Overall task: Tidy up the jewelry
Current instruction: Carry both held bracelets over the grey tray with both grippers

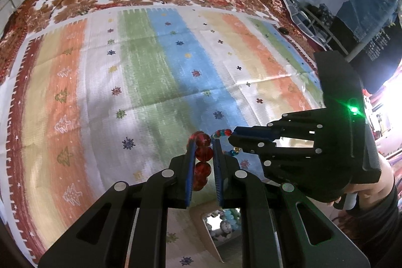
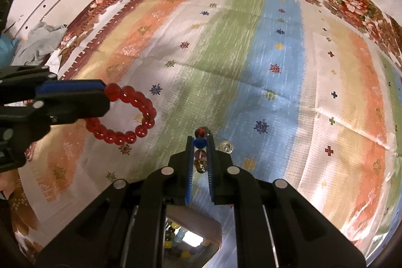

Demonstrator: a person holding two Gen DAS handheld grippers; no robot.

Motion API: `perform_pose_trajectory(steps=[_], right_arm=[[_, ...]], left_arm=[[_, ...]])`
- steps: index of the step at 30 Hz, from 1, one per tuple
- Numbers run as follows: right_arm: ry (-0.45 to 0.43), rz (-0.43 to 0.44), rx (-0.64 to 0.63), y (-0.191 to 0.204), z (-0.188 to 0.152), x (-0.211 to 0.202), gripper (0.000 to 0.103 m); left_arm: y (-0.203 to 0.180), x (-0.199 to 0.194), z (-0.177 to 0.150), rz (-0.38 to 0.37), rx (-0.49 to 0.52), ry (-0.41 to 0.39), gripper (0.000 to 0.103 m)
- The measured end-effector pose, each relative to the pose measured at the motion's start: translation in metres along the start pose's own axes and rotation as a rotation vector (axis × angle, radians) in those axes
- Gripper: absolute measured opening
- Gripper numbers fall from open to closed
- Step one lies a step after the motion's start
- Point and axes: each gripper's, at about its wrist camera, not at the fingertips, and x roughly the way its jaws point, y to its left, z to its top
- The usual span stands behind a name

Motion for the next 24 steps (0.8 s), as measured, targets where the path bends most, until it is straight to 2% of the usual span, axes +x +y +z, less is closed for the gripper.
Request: perform_pose_trajectory(steps=[14, 24], right_arm=[[-0.084, 0.04, 0.001, 0.013, -0.027, -0.043, 0.011], [-0.106, 0.045, -0.004, 0.023, -0.051, -0.058, 0.011]], left_arm=[[-0.025, -0.024, -0.026, -0.032, 0.015, -0.046, 0.013], [-0.042, -0.038, -0.047, -0.063, 0.033, -0.073, 0.013]])
